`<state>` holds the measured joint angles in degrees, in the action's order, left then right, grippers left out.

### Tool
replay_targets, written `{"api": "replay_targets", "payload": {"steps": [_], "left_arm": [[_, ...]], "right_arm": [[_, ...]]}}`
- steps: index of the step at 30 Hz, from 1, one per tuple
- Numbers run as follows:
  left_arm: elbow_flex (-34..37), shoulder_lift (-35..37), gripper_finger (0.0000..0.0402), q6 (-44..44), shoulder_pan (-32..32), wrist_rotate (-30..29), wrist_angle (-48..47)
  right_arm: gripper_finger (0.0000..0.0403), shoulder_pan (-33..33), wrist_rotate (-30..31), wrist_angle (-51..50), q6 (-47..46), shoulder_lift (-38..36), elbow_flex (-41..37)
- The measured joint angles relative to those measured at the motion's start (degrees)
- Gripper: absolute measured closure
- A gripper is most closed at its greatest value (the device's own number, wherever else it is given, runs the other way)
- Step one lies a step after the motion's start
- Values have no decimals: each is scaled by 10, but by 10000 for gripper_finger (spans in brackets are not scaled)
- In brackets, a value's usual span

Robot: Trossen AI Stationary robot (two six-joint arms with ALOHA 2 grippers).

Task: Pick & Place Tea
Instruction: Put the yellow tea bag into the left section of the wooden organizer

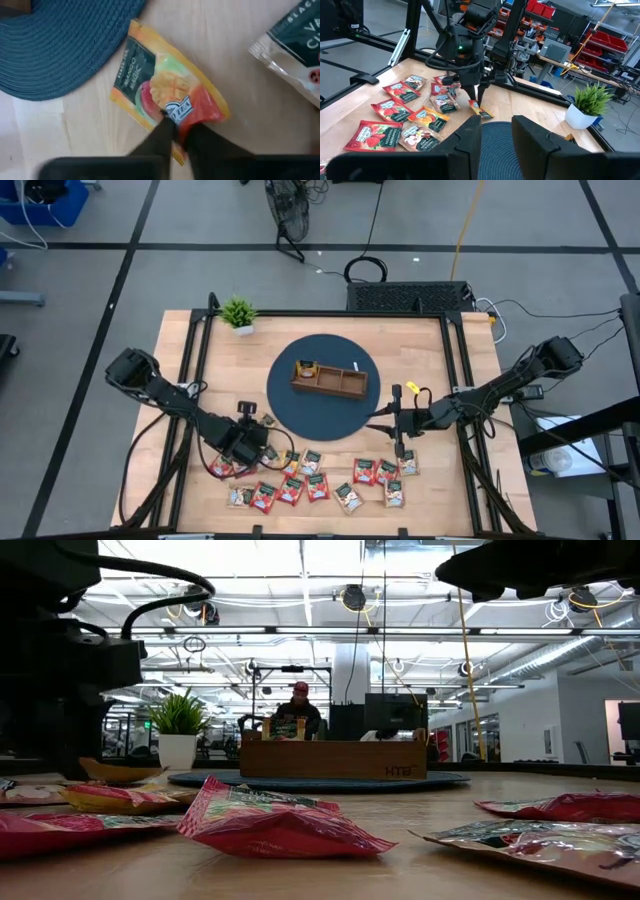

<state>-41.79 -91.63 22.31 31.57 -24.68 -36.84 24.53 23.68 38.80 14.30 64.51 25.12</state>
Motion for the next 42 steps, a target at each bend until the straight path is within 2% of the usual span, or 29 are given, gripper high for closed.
{"api": "replay_targets", "payload": {"steps": [3, 6, 13, 16, 20, 22, 26, 29, 35, 38, 42], "left_arm": [[-19, 0, 386, -17, 2, -47, -5], [-57, 0, 393, -77, 3, -91, -6], [-144, 0, 393, -223, -23, -257, 17], [-157, 0, 393, -326, -37, -328, 53], [-158, 1, 393, -469, -68, -414, 127], [-158, 1, 393, -510, -87, -426, 155], [-158, 1, 393, -569, -120, -429, 193], [-158, 1, 393, -616, -137, -424, 219], [-158, 1, 393, -687, -169, -351, 266], [-158, 1, 393, -713, -178, -350, 274], [-158, 1, 393, -756, -179, -381, 278]], "right_arm": [[305, -1, 0, 0, -9, 0, 0], [305, -4, 0, 0, -22, 0, 0], [305, -21, 0, 20, -41, 3, 0], [305, -48, 0, 82, -63, 34, 0], [305, -112, -3, 223, -95, 99, 0], [305, -158, -36, 255, -140, 124, 1], [305, -256, -191, 255, -259, 167, 27], [305, -310, -265, 255, -310, 203, 54], [305, -360, -363, 257, -387, 280, 138], [305, -361, -407, 253, -394, 309, 169], [305, -361, -417, 250, -393, 328, 181]]}}
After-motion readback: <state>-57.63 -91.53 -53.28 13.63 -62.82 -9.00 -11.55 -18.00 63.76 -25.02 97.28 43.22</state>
